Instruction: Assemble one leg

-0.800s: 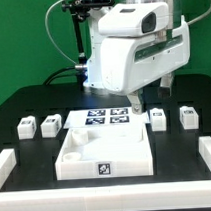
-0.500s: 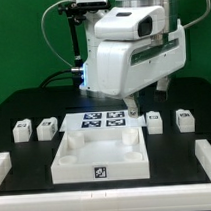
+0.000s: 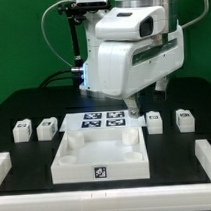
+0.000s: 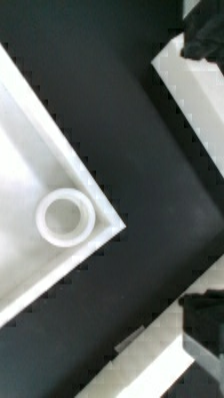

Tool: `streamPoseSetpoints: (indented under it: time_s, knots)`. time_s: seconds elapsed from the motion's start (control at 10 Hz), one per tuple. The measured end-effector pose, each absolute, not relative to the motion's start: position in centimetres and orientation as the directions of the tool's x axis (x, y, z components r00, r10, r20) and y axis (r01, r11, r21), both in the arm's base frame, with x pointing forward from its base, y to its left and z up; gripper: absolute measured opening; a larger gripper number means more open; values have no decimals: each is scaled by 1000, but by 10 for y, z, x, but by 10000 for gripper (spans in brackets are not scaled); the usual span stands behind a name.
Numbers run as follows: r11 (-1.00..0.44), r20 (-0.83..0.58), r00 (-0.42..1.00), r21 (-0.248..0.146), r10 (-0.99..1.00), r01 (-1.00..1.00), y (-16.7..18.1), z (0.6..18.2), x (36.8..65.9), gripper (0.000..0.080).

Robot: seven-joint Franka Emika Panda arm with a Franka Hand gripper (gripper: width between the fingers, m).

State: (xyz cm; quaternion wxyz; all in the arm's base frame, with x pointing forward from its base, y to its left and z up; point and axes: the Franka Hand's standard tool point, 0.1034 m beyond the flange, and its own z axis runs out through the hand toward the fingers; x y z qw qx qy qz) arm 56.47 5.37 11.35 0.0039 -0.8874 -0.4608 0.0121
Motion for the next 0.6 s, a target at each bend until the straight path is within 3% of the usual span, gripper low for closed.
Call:
streamPoseSetpoints:
  time_s: [0.2, 0.3, 0.4, 0.6]
  knots:
    - [-475, -16, 475, -25, 880, 879, 35, 106, 528, 650]
    - [-292, -13, 291, -29, 957, 956, 27, 99, 502, 650]
    - [-125, -4, 125, -25, 992, 992, 10, 87, 477, 650]
    - [47, 15, -47, -34, 999, 998, -9, 52, 443, 650]
